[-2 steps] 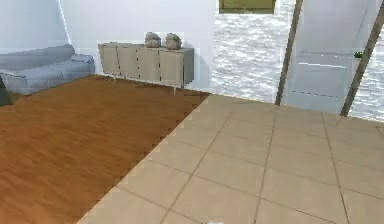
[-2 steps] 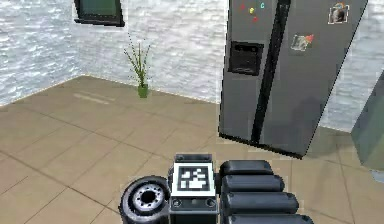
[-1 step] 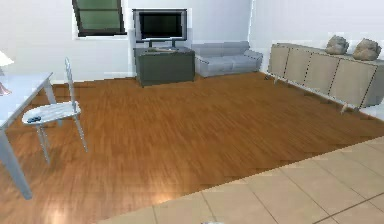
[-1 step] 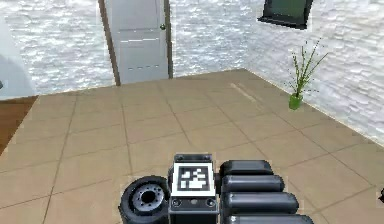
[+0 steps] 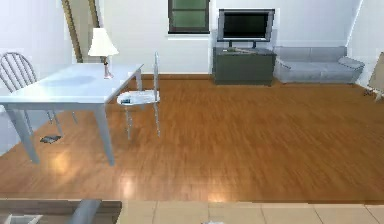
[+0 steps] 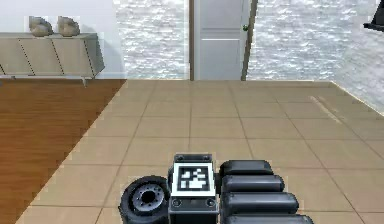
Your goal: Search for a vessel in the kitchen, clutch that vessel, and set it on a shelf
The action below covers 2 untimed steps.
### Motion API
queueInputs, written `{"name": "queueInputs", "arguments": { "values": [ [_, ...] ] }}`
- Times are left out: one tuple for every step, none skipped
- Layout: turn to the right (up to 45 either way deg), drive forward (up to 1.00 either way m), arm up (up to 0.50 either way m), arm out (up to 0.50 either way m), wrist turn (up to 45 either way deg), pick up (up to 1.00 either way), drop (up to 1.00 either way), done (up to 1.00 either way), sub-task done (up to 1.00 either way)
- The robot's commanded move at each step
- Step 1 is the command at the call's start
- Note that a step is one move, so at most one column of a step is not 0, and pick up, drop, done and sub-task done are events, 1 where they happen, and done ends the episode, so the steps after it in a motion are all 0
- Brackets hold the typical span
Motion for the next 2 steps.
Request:
{"name": "queueInputs", "arguments": {
  "values": [
    [0.0,0.80,0.00,0.00,0.0,0.00,0.00,0.00,0.00],
    [-42.0,0.00,0.00,0.00,0.0,0.00,0.00,0.00,0.00]
  ]
}}
